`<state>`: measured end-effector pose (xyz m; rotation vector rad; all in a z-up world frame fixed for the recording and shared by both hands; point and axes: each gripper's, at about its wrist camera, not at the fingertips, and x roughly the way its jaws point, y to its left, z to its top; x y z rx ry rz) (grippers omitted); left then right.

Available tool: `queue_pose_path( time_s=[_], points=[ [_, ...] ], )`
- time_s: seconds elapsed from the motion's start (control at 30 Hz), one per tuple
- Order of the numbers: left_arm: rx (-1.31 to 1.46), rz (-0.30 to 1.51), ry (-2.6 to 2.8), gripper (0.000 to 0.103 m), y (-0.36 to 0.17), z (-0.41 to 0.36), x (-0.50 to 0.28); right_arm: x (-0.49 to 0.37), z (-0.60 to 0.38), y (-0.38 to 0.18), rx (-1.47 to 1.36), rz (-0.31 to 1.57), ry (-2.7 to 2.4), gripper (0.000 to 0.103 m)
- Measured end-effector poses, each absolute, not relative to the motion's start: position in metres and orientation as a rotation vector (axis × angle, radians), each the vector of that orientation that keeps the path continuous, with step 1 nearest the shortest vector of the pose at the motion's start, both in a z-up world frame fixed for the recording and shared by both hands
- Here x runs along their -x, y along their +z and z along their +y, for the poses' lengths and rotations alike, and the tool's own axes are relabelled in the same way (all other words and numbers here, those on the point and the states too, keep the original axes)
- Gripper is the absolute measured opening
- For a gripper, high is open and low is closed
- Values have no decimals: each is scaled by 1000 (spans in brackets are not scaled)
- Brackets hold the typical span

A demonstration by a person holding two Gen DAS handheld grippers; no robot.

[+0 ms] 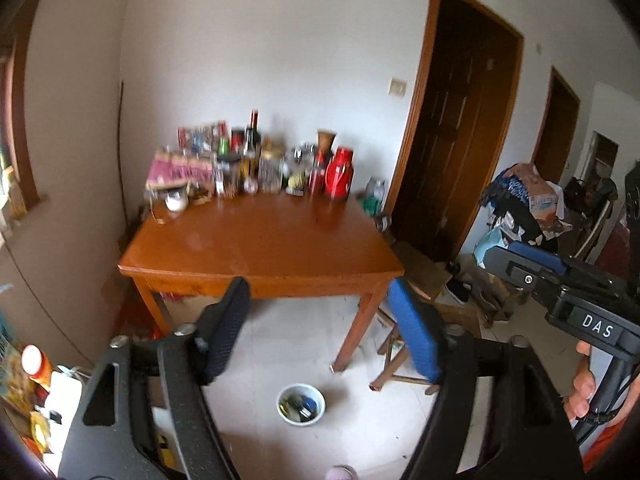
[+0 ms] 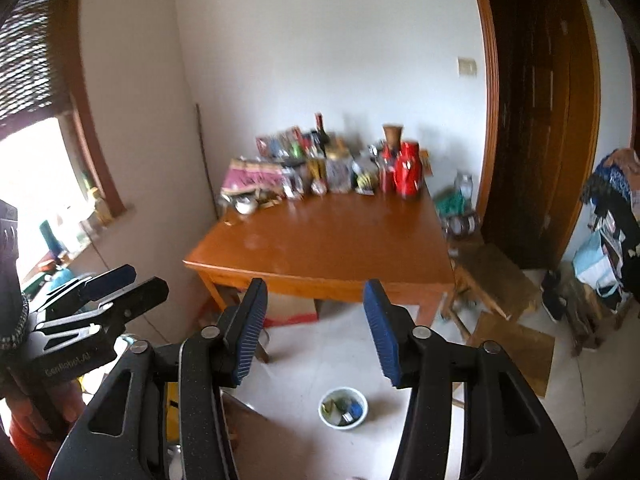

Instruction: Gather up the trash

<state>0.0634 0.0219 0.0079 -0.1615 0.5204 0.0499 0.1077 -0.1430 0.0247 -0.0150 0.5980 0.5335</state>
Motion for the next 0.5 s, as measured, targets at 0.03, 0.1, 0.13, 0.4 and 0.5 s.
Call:
queue_pose_path(
  time_s=[0.03, 0.1, 0.13, 0.4, 0.5],
  points=[
    [154, 504, 59, 90, 12, 22, -51, -99, -143, 28, 16, 579, 530, 60],
    [145, 477, 58, 95, 17, 23, -28, -80, -143, 33, 13, 542, 518, 73],
    [139, 474, 55, 96, 18, 23, -21, -77, -143, 35, 11, 534, 515, 76],
    [109, 459, 51, 97, 25, 17, 13, -49, -145, 41, 7, 522, 484, 100],
    [113, 457, 45, 97, 25, 16, 18, -45, -143, 43, 20, 516, 479, 100]
  ],
)
